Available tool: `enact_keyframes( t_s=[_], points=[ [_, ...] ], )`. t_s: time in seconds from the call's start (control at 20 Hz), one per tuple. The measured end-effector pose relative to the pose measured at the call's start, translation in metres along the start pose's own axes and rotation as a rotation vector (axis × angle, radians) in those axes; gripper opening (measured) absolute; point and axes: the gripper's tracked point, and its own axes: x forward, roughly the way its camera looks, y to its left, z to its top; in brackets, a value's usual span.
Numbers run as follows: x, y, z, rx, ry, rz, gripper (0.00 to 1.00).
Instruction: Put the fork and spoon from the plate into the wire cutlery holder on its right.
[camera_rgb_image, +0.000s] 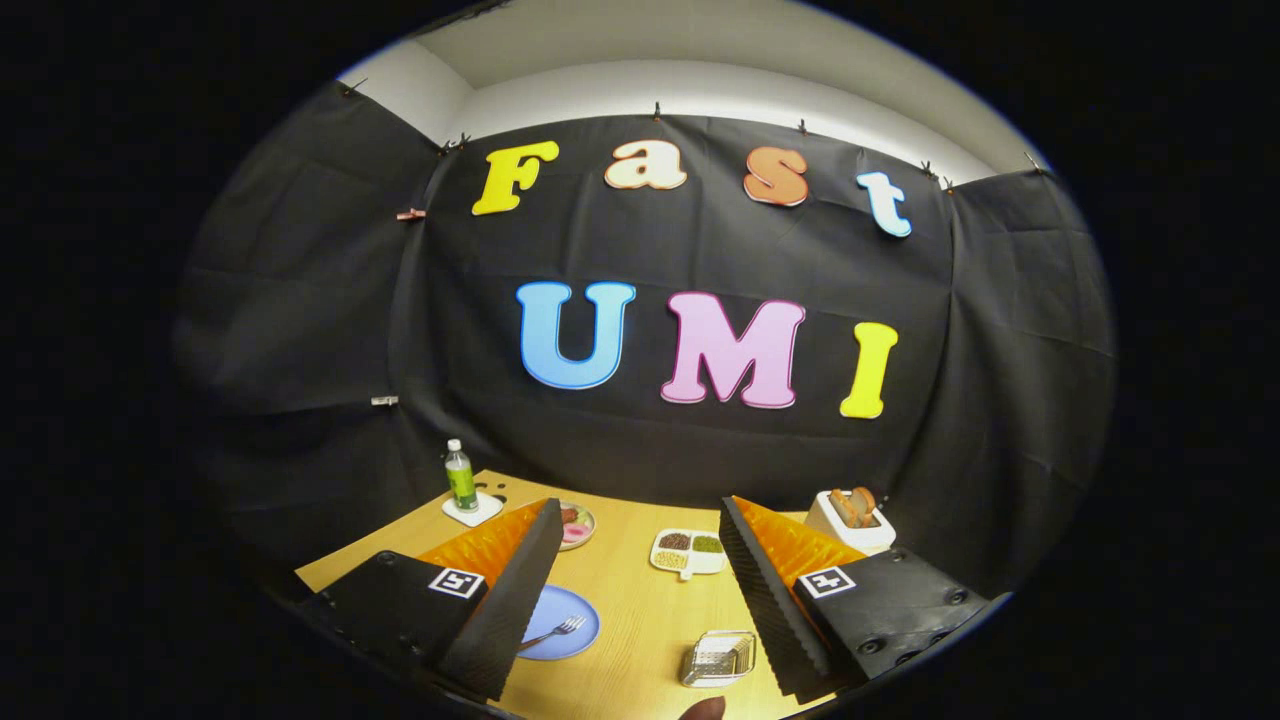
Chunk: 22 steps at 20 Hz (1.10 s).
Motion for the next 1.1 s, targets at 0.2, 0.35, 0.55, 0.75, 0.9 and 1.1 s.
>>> enact_keyframes(
  t_s=[0.2, 0.35, 0.55, 0.75, 0.9, 1.1],
  points=[
    [0.017, 0.033, -0.057, 0.070, 0.194, 0.064, 0.98],
    [0.036, 0.059, -0.115, 0.064, 0.364, 0.119, 0.98],
    [0.053, 0.091, -0.205, 0.068, 0.596, 0.166, 0.95],
    [0.074, 0.114, -0.287, 0.171, 0.824, 0.150, 0.71],
    [0.085, 0.127, -0.323, 0.249, 0.941, 0.117, 0.66],
    [0.096, 0.132, -0.349, 0.220, 0.988, 0.075, 0.66]
  ],
)
